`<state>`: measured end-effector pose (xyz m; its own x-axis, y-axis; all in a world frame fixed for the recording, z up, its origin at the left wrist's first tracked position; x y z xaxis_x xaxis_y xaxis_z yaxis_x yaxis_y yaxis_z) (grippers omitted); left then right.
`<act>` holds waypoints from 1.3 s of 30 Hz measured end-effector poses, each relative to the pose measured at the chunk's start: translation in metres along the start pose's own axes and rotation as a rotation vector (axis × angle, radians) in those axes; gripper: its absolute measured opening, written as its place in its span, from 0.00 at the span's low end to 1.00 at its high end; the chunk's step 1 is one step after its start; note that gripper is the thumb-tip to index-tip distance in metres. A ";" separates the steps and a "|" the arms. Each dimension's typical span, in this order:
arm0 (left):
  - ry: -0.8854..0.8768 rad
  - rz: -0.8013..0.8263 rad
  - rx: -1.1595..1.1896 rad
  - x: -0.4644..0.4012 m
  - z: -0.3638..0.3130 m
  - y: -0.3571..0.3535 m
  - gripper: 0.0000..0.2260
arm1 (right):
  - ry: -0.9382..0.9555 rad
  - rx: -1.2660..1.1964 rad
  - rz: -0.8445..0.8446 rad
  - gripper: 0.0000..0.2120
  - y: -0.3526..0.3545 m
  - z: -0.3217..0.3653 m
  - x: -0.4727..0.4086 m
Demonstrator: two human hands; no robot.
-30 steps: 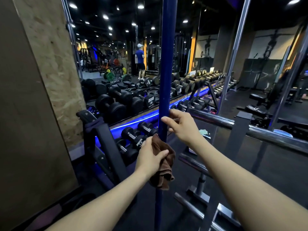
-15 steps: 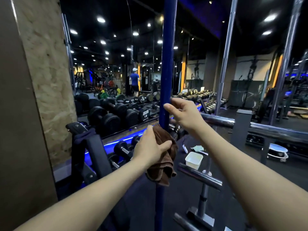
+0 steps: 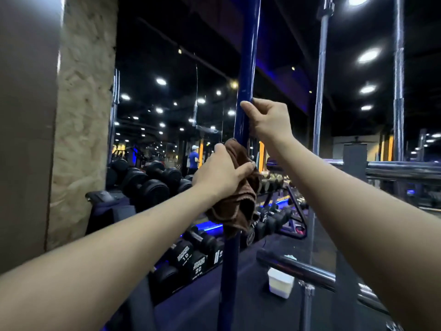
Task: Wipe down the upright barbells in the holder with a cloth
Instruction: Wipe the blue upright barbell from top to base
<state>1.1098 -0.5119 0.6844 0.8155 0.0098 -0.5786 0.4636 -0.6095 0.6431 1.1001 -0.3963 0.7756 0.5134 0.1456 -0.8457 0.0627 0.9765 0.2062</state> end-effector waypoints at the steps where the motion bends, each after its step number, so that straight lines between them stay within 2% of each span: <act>1: -0.021 0.009 0.014 0.005 0.004 -0.006 0.23 | -0.005 -0.016 -0.003 0.04 -0.001 -0.005 0.005; 5: -0.049 0.086 0.095 0.029 0.027 -0.033 0.30 | -0.054 -0.052 0.053 0.07 -0.012 -0.018 0.031; 8: -0.076 0.023 0.155 0.045 0.034 -0.039 0.33 | -0.077 -0.009 0.041 0.09 -0.017 -0.023 0.043; 13: -0.090 -0.157 0.227 0.042 0.022 -0.017 0.22 | -0.198 -0.030 0.076 0.13 -0.018 -0.024 0.046; 17: -0.065 -0.305 0.280 0.031 0.012 0.006 0.19 | -0.257 -0.049 0.088 0.13 -0.017 -0.027 0.047; 19: -0.047 -0.266 0.228 0.036 0.013 -0.006 0.19 | -0.263 -0.092 0.057 0.12 -0.018 -0.033 0.047; 23: 0.015 0.002 -0.004 0.074 0.047 -0.068 0.26 | -0.240 -0.150 0.002 0.13 -0.015 -0.043 0.046; 25: 0.057 0.065 -0.055 0.088 0.060 -0.085 0.27 | -0.222 -0.115 -0.029 0.12 -0.013 -0.047 0.048; 30: 0.057 -0.077 -0.089 0.072 0.040 -0.057 0.26 | -0.192 -0.014 -0.057 0.07 -0.012 -0.042 0.049; 34: 0.003 -0.154 -0.002 0.052 0.023 -0.035 0.23 | -0.210 0.024 -0.023 0.12 -0.013 -0.046 0.049; 36: -0.013 -0.199 -0.037 0.059 0.023 -0.036 0.22 | -0.227 0.013 -0.012 0.14 -0.015 -0.051 0.051; 39: -0.013 -0.151 -0.164 0.086 0.040 -0.065 0.23 | -0.231 0.057 0.001 0.13 -0.018 -0.056 0.055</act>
<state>1.1357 -0.5031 0.5723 0.7290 0.0805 -0.6798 0.6307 -0.4651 0.6213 1.0792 -0.3965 0.6979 0.6955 0.0994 -0.7117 0.1075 0.9649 0.2398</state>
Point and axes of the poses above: each hand's wrist, its own x-axis away from the middle knuckle, its own y-axis out of the back of the hand, z = x × y, the point moved 10 cm from there along -x, towards the middle knuckle, and after that the axes turned 9 degrees about z, right-handed, at the moved point
